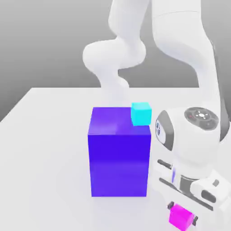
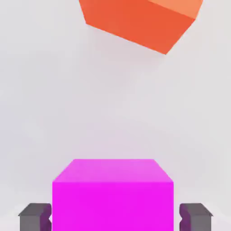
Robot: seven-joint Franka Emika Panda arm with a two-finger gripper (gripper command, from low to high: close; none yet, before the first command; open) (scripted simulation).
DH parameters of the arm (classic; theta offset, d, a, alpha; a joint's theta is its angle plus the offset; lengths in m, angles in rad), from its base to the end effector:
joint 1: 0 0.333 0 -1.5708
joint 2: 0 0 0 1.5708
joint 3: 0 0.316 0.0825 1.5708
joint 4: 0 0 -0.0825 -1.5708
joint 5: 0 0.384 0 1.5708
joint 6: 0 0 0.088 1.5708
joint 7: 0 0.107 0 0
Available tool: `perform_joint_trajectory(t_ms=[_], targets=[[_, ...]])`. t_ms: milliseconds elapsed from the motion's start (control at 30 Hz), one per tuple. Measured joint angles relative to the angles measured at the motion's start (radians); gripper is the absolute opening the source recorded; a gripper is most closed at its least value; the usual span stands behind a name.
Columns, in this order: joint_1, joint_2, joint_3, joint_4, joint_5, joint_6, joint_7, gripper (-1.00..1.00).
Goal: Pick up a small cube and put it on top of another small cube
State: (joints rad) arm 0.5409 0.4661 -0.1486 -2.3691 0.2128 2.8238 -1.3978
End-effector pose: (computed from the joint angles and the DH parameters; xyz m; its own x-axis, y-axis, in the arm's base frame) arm 0.4655 0.1750 0.1320 -0.0325 0.9995 -0.0006 0.9995 0.0325 0.0000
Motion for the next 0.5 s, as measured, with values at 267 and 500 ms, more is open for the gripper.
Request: perform_joint_trajectory(t_ms=[267,500], targets=[[0.039,-0.158,-0.044,-0.043,-0.062,-0.118,0.037,-1.0],[0.082,-0.322,0.071,-0.205,-0.026,-0.149,-0.149,-1.0]])
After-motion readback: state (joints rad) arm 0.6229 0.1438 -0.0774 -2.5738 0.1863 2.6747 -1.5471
